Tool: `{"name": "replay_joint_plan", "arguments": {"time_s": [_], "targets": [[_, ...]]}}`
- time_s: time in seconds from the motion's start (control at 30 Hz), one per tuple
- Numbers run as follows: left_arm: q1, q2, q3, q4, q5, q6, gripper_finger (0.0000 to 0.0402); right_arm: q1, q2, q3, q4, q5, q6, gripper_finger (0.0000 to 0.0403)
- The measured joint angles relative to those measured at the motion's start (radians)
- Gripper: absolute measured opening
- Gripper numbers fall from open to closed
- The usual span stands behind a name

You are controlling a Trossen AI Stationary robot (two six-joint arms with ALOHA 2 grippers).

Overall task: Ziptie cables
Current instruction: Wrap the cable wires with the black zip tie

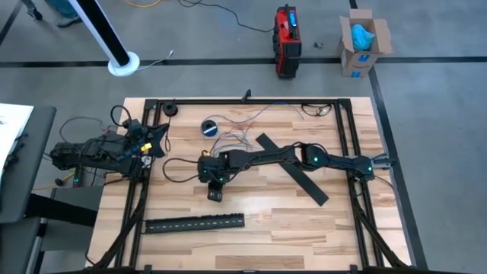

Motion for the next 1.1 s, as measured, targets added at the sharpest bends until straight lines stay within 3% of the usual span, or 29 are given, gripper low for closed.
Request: {"name": "replay_joint_plan", "arguments": {"time_s": [0.5, 0.73, 0.9, 1.0, 1.1], "targets": [[0.0, 0.0, 0.0, 0.0, 0.029, 0.032, 0.0, 0.08, -0.016, 0.023, -0.615, -0.036, 0.124, 0.0054], [0.0, 0.0, 0.0, 0.003, 0.036, 0.034, 0.0, 0.1, -0.083, 0.011, -0.738, 0.083, 0.133, 0.0054], [0.0, 0.0, 0.0, 0.007, 0.059, 0.033, 0.0, 0.09, -0.201, 0.014, -0.669, 0.133, 0.16, 0.0054], [0.0, 0.0, 0.0, 0.007, 0.062, 0.02, 0.0, 0.084, -0.243, 0.018, -0.646, 0.216, 0.19, 0.0055], [0.0, 0.0, 0.0, 0.009, 0.063, 0.016, 0.0, 0.053, -0.235, 0.016, -0.687, 0.196, 0.261, 0.0067]]}}
